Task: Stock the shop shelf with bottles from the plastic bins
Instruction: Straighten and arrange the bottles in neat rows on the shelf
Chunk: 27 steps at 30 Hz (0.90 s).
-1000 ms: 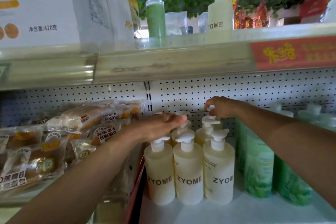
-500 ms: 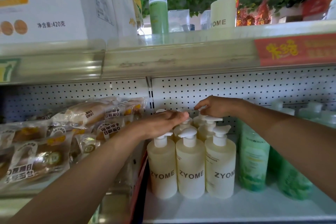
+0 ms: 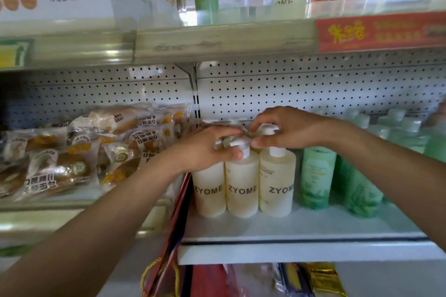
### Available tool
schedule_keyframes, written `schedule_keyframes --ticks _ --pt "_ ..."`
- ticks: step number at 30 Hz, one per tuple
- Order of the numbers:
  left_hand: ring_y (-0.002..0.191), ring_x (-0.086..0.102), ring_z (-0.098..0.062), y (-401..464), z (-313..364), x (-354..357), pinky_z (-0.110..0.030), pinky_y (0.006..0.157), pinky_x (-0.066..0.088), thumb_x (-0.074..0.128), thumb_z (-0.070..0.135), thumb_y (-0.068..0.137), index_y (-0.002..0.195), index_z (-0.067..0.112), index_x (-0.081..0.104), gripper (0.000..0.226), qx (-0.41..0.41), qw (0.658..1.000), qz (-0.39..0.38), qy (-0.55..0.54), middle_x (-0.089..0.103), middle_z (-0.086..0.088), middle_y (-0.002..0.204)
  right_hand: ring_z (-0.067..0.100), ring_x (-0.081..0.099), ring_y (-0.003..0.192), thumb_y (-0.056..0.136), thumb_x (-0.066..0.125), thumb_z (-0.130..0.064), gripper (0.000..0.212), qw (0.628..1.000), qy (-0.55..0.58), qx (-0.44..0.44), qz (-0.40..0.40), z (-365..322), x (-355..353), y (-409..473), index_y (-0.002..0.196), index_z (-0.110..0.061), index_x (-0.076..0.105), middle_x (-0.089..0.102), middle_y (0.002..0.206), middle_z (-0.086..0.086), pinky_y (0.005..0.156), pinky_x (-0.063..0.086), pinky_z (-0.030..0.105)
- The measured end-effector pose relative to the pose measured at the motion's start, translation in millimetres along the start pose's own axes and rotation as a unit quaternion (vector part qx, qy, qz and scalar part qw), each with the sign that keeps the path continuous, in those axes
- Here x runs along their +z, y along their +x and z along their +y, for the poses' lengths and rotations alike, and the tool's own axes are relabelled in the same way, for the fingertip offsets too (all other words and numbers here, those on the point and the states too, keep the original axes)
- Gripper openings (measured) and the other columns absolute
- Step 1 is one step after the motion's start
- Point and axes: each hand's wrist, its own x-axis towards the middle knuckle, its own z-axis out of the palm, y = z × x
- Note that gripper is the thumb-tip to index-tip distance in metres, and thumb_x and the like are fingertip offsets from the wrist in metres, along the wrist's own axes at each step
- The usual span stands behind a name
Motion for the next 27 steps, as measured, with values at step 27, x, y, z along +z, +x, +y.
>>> schedule_keyframes --ticks 27 --pt "0.139 0.031 -0.02 -3 0 29 -0.055 0.115 0.017 0.048 0.06 0.09 0.14 0.046 0.034 0.054 -0.005 0.989 0.108 0.105 0.043 0.008 0.147 0.022 0.027 0.137 0.081 0.072 -0.023 0.074 0.955 -0.016 0.053 0.292 -8 81 -52 0.146 -0.021 0.037 0.036 0.148 0.004 0.116 0.025 0.04"
